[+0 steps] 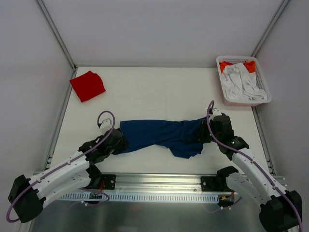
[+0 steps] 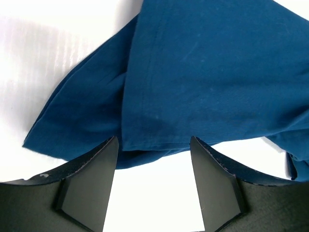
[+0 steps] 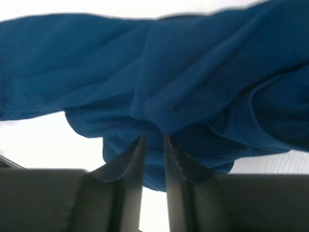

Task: Fold and stack the t-shirts
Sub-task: Flatten out the tshirt

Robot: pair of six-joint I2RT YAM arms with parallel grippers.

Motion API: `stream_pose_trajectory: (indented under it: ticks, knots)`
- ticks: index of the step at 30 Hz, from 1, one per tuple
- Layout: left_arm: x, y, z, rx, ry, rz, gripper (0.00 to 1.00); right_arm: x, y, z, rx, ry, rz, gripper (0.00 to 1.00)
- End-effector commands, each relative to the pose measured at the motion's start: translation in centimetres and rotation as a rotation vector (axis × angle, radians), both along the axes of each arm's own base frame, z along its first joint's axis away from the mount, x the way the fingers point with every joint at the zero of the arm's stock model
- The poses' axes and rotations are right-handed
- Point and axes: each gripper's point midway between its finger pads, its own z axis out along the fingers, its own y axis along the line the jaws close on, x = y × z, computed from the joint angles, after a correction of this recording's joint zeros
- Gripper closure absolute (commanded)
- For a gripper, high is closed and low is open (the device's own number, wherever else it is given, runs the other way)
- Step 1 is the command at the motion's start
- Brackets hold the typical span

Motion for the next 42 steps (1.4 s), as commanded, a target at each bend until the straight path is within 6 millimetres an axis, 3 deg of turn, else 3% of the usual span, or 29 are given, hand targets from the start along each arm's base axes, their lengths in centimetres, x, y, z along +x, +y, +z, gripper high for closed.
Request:
stream_pose_trajectory:
  ticks: [1,9,26,29,30,35,39,42]
  knots:
    - [-0.4,1.3,-0.7,0.021,0.009,0.060,0.39,0.8,0.4,0.2,0.030,-0.029,-0.016,0.71]
    - [-0.5,1.6,-0.8,0.022,0.010,0.071,0.39,0.9,0.4,-0.6,0.020,-0.023,-0.008,0.50]
    - [-0.5,1.8,-0.8,0.037,0.004,0.069,0.39,2.7,1.3,-2.9,0.020,-0.005,0.006,0.56]
    - [-0.5,1.9,-0.9,0.038,0.005,0.068,0.39,3.3,1.5,-2.7,0.026,-0.024,0.005,0.63]
    - [-0.5,1.9,-1.0,0.038,0.005,0.068,0.39,3.4,1.5,-2.7,0.027,-0.028,0.004,0.73]
    - [-0.6,2.0,-1.1,0.041,0.008,0.069,0.39,3.5,1.7,-2.8,0.037,-0.027,0.002,0.91]
    - [-0.7,1.9,-1.3,0.038,0.011,0.065,0.39,3.6,1.8,-2.9,0.037,-0.026,0.005,1.00]
    - [-0.9,1.9,-1.5,0.033,0.021,0.065,0.40,3.6,1.8,-2.9,0.039,-0.026,0.002,1.00]
